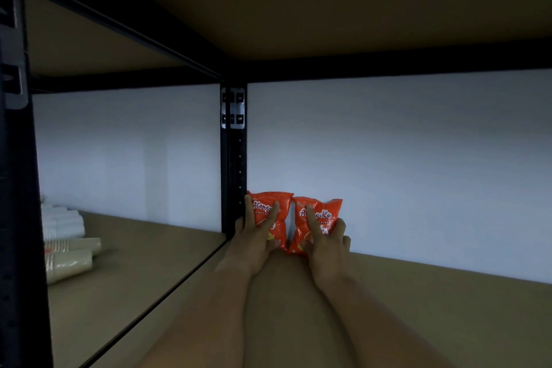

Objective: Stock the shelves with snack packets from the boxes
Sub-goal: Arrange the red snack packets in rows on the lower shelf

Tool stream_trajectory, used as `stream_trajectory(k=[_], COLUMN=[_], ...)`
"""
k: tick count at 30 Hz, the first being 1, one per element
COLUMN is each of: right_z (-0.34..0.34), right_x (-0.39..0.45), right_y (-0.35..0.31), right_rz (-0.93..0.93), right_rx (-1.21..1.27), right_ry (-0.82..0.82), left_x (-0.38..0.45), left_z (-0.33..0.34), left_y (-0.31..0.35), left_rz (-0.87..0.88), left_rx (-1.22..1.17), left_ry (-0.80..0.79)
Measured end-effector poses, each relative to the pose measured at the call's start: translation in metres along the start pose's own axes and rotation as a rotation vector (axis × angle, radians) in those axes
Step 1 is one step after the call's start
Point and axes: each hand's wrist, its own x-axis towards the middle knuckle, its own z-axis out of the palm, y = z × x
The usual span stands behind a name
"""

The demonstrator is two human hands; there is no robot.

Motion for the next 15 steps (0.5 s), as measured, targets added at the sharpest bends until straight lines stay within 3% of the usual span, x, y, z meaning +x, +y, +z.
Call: stream_trajectory(k=[5, 15], right_z=[-0.015, -0.075], right_x=[-0.007, -0.053], right_y=[0.0, 0.04], right_rz=[-0.04, 0.094], right_rx=[0.037, 0.117], right_ry=[-0.013, -0.059], left_x=[-0.004, -0.041], left_z=[-0.005, -0.029], left_y=[0.007, 0.057], left_rz=[0.01, 0.168], left_rx=[0.018, -0.15], left_ry=[0.04, 0.153])
